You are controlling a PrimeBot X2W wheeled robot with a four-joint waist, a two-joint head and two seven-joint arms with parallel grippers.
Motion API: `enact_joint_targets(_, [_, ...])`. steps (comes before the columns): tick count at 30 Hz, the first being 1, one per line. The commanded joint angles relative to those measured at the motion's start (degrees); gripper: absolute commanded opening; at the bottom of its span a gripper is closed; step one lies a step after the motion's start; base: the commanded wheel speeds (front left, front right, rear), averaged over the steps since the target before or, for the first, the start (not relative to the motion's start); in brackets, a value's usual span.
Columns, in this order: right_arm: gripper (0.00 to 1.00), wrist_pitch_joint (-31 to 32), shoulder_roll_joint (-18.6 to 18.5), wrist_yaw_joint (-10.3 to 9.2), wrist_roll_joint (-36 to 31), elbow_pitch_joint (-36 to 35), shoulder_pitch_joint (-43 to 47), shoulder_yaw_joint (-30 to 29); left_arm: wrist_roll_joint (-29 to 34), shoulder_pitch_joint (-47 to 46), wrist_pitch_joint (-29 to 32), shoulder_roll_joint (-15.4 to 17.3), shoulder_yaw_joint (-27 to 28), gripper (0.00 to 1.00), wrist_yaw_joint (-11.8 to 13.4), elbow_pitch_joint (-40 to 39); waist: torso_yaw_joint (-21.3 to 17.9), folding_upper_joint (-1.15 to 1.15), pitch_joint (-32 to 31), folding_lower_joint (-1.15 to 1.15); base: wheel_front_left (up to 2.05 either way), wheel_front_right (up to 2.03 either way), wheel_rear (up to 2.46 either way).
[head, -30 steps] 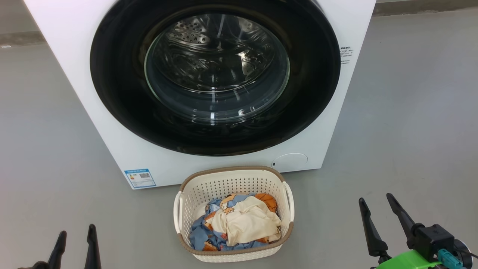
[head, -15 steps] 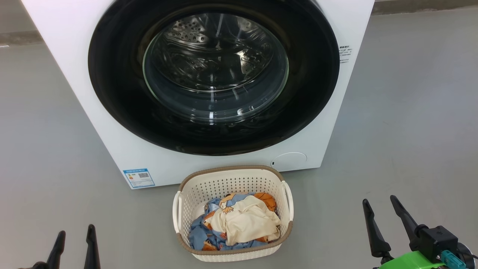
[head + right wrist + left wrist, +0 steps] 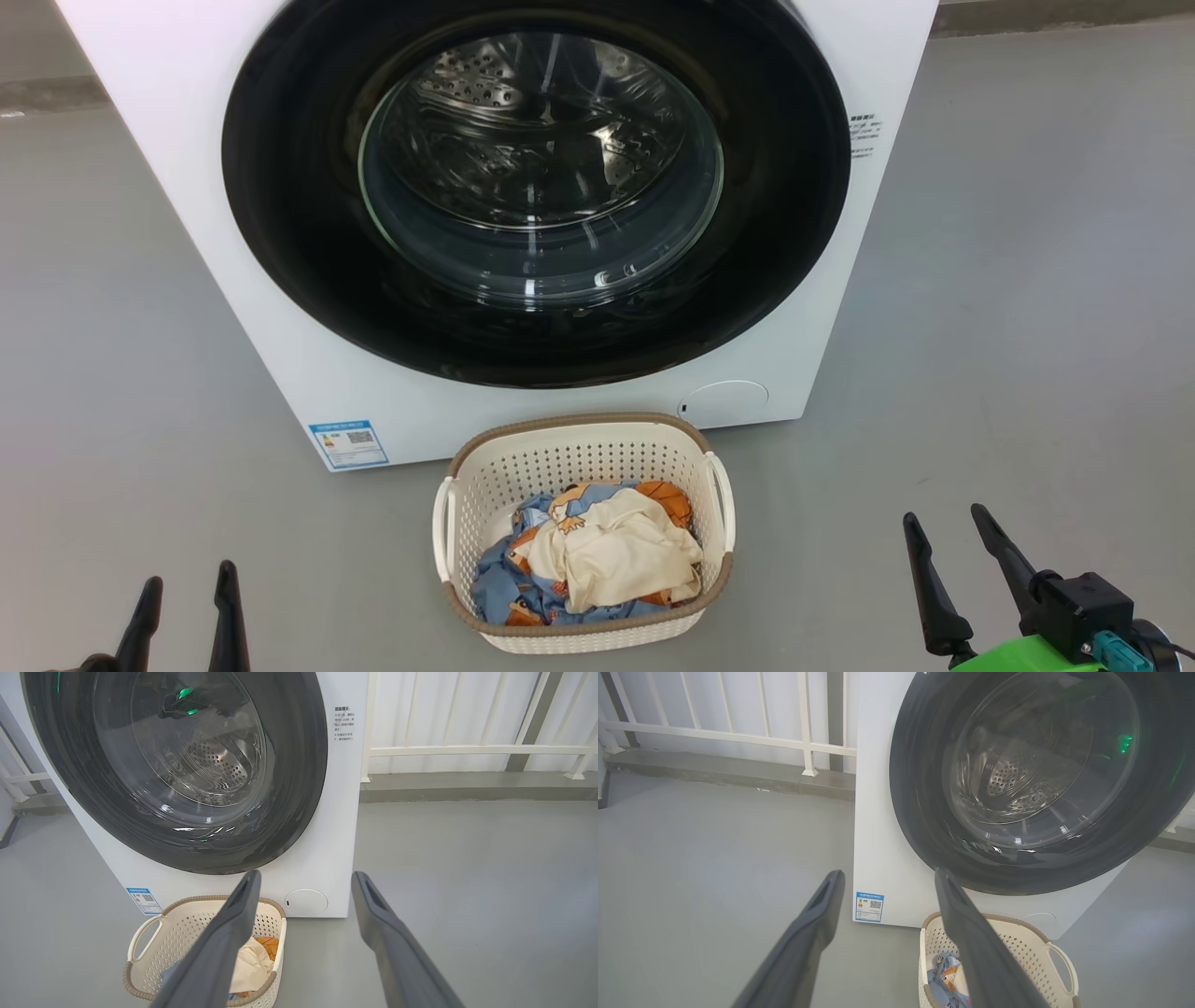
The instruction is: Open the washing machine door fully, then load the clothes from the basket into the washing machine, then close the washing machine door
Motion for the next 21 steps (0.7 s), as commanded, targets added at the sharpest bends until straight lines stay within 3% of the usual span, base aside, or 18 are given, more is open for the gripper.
enact_joint_targets(1, [1.0,-0.7,-0.3,-0.06,-0.3,-1.2,-1.0,1.2,-0.6,-0.7,-0.4,1.5,2.1,1.0,-0.2,-1.3,0.0,0.0,0.0,0.0,0.0,0.0,0.0])
enact_joint_targets(11, [1.0,-0.7,-0.3,-0.06,-0.3,-1.2,-1.2,1.6,-0.3,-0.7,-0.4,1.4,2.1,1.0,-0.2,-1.3,0.0,0.0,0.0,0.0,0.13,0.13,-0.26])
enact_joint_targets(21, [1.0,-0.7,-0.2,-0.06,-0.1,-1.3,-1.2,1.7,-0.2,-0.8,-0.4,1.4,2.5,1.0,-0.2,-1.4,-0.5,0.0,0.2,0.0,0.83,0.83,-1.67])
